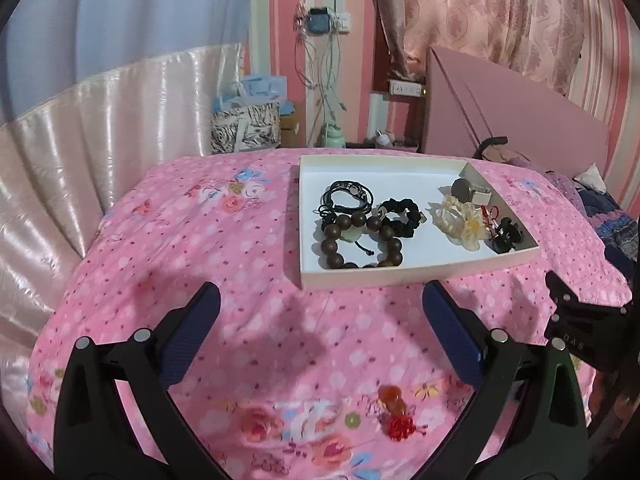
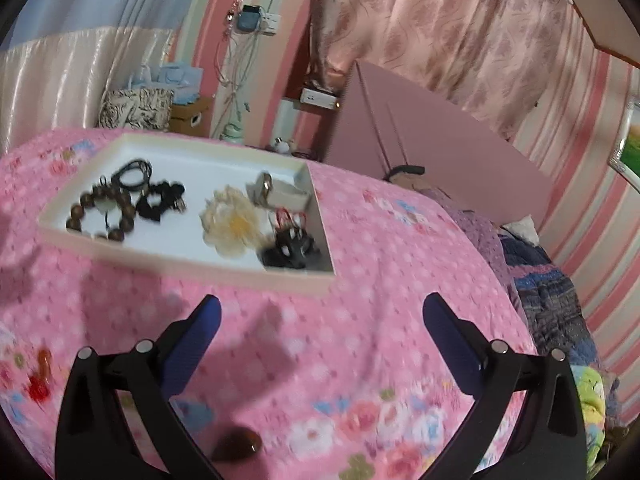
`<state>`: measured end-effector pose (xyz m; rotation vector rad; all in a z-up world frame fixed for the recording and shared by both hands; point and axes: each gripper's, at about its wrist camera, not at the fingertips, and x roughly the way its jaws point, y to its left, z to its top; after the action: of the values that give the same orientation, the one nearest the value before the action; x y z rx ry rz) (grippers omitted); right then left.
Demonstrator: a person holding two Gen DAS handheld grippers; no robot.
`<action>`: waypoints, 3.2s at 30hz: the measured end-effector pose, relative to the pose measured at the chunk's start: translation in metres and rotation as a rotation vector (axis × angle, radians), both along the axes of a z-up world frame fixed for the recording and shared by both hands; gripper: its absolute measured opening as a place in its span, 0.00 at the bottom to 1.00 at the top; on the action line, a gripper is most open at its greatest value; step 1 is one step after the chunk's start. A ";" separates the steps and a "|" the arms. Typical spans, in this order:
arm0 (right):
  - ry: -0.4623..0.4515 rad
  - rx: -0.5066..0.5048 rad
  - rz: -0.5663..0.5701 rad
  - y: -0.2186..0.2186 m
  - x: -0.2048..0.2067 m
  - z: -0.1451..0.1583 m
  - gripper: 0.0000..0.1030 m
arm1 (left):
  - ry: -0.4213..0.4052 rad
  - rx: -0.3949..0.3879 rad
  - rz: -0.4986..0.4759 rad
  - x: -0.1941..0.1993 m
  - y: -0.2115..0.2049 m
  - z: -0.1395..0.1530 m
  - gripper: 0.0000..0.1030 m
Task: Organize jewelry
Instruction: 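Move both grippers back toward the stone pendant and red tassel charm, then grasp the brown stone pendant with the right gripper while the left grasps the red tassel charm, then carry the stone pendant and red tassel charm over the tray with both grippers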
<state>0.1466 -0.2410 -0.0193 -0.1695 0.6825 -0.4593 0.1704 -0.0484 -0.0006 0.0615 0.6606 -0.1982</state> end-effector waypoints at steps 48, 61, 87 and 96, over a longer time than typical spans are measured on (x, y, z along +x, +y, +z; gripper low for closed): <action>0.130 0.396 0.135 -0.002 -0.041 -0.068 0.41 | 0.286 0.032 -0.146 -0.022 -0.026 -0.092 0.57; 0.131 0.402 0.192 -0.004 -0.022 -0.067 0.27 | 0.286 0.021 -0.154 -0.021 -0.027 -0.092 0.47; 0.117 0.424 0.192 -0.007 -0.028 -0.068 0.28 | 0.284 -0.017 -0.185 -0.021 -0.027 -0.090 0.09; 0.084 0.416 0.194 -0.007 -0.033 -0.064 0.27 | 0.277 -0.006 -0.171 -0.021 -0.026 -0.091 0.08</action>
<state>0.1134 -0.2483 -0.0835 0.1381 0.8210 -0.1179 0.1493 -0.0748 -0.0913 0.0856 0.9316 -0.3784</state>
